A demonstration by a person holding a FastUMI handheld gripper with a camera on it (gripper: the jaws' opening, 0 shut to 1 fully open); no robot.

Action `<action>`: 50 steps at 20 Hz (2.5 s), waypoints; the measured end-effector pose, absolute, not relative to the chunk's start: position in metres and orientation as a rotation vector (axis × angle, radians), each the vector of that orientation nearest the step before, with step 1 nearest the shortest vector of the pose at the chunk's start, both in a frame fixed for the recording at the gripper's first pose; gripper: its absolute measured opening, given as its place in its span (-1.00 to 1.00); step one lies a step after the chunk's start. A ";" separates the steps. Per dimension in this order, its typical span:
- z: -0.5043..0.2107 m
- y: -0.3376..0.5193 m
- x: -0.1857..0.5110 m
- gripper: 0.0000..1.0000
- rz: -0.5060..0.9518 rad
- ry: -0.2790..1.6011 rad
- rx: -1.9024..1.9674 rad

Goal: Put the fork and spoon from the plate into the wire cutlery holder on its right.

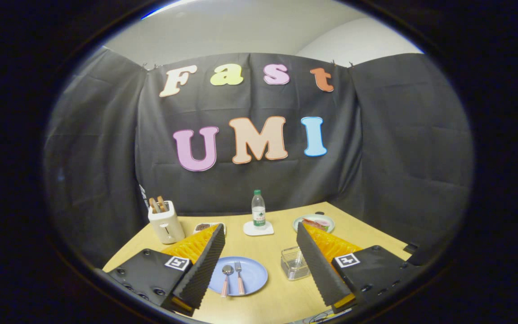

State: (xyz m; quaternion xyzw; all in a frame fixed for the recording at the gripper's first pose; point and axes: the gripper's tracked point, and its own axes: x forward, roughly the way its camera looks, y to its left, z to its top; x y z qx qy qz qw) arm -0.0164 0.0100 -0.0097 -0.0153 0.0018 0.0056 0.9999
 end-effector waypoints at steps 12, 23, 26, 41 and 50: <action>-0.103 0.020 0.023 1.00 0.083 0.160 -0.004; -0.216 0.029 0.085 1.00 0.144 0.331 -0.088; -0.235 0.038 0.097 1.00 0.172 0.345 -0.151; -0.315 0.056 0.103 0.44 0.204 0.545 -0.218; -0.327 0.056 0.103 -0.67 0.154 0.624 -0.204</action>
